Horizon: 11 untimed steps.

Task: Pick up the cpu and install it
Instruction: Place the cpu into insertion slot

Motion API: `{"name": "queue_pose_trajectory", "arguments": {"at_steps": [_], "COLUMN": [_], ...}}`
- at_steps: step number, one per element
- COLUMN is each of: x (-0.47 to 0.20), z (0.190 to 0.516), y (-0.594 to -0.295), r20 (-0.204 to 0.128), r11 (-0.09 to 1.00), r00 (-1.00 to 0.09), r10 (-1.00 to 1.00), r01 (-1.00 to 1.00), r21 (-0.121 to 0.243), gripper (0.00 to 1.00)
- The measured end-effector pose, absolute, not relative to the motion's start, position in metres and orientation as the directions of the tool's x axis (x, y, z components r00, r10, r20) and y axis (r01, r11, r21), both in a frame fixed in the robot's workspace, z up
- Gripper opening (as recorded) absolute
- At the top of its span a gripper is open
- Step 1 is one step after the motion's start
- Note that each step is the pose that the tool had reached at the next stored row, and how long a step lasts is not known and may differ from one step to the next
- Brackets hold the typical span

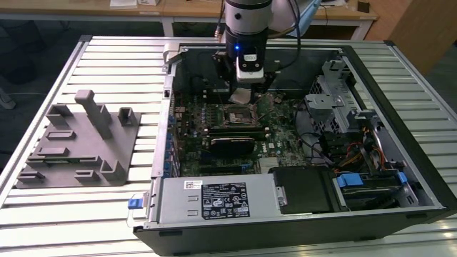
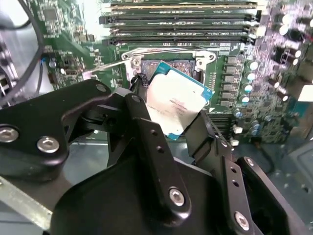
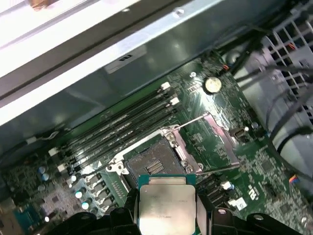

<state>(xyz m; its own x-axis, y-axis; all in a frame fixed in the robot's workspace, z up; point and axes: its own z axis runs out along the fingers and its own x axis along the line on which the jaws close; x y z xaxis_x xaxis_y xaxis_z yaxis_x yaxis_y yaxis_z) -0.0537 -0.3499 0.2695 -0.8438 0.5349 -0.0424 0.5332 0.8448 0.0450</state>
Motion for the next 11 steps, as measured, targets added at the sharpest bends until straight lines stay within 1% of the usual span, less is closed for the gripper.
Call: {"name": "queue_pose_trajectory", "arguments": {"at_steps": [11], "x": [-0.0537], "z": [0.2692], "y": [-0.3499], "r20": [-0.042], "r11": [0.722], "r00": [-0.720], "r10": [0.692], "r01": [0.691], "r21": [0.045], "gripper": [0.55]}}
